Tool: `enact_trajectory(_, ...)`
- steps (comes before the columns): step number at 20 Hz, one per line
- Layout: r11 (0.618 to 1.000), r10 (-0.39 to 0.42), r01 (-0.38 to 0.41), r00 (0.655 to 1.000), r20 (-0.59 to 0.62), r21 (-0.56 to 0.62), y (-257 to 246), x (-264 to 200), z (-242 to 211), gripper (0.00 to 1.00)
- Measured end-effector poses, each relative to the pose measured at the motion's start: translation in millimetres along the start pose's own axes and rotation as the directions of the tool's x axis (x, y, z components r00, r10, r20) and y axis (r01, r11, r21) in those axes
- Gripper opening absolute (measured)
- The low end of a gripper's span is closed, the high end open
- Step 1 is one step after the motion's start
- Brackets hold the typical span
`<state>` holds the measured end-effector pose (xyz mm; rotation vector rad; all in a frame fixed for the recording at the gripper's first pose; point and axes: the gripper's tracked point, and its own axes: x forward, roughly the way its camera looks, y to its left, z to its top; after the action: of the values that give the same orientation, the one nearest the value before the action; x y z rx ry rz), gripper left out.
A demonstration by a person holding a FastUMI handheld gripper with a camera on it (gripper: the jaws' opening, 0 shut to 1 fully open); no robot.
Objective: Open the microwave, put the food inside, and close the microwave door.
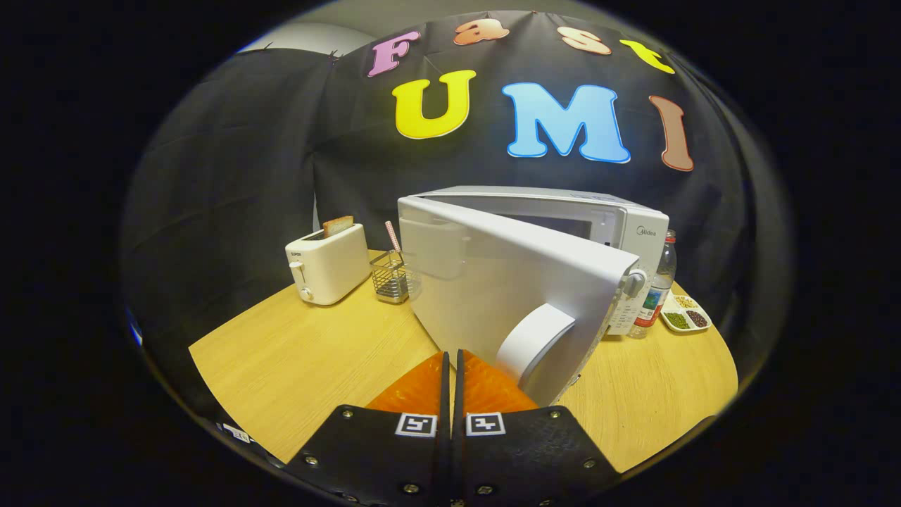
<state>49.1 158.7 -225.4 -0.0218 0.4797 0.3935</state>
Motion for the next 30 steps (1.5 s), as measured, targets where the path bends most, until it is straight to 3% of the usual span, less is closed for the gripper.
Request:
enact_trajectory(13, 0.995, -0.076, 0.075, 0.997, 0.01, 0.061, -74.2, 43.9, 16.1, 0.01)
enact_trajectory(30, 0.987, -0.149, 0.146, 0.988, 0.044, 0.074, -130.5, 108.2, 47.8, 0.01)
